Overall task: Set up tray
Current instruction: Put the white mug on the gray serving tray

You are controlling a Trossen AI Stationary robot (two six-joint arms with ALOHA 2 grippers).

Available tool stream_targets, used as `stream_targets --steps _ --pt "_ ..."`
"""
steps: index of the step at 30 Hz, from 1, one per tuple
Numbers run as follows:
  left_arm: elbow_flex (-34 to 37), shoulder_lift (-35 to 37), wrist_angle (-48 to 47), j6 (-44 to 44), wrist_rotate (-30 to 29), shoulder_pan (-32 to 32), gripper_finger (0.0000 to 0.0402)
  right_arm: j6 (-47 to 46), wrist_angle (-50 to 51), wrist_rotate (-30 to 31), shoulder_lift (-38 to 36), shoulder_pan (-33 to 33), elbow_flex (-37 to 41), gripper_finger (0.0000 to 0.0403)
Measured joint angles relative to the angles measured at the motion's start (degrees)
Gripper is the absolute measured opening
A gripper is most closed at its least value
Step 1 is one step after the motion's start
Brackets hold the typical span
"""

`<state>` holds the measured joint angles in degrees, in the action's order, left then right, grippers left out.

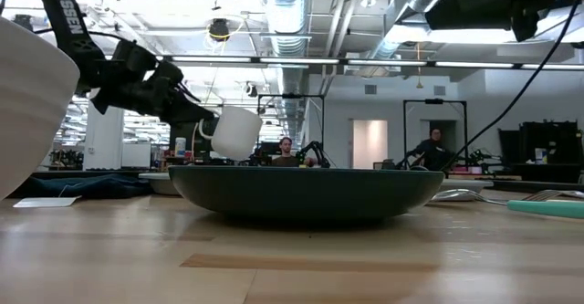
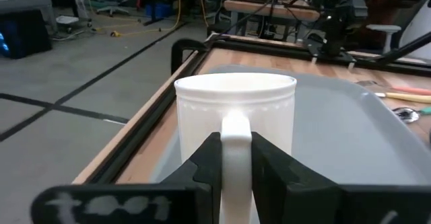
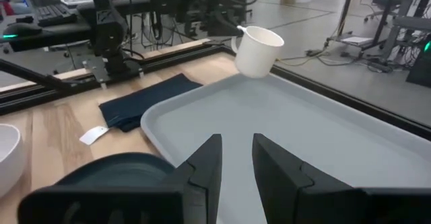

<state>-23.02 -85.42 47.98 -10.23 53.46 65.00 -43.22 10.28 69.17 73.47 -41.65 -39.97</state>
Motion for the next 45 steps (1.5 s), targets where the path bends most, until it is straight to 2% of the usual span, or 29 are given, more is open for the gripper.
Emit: stream_targets --steps 7,16,27,36,45 --pt "-0.5 0.0 -2.2 -3.4 1.0 0.0 0.0039 0.1 -0.1 0.0 0.0 0.0 0.0 0.0076" --pt "-0.5 0.0 -7.1 -5.9 -9.1 -1.6 0.004 0.2 -0.1 0.0 0.0 0.0 0.0 0.0076" --pt "-0.5 0.0 -6.9 -6.5 -10.8 -2.1 0.0041 0.2 -0.1 0.0 0.0 0.0 0.0 0.0076" --pt "-0.5 0.0 -7.0 -6.9 -18.2 -5.1 0.0047 0.3 -0.1 -0.1 0.0 0.0 0.0 0.0076" --pt "-0.5 0.0 -7.0 -8.7 -19.3 -6.6 0.0065 0.3 -0.1 -0.1 0.0 0.0 0.0 0.0076"
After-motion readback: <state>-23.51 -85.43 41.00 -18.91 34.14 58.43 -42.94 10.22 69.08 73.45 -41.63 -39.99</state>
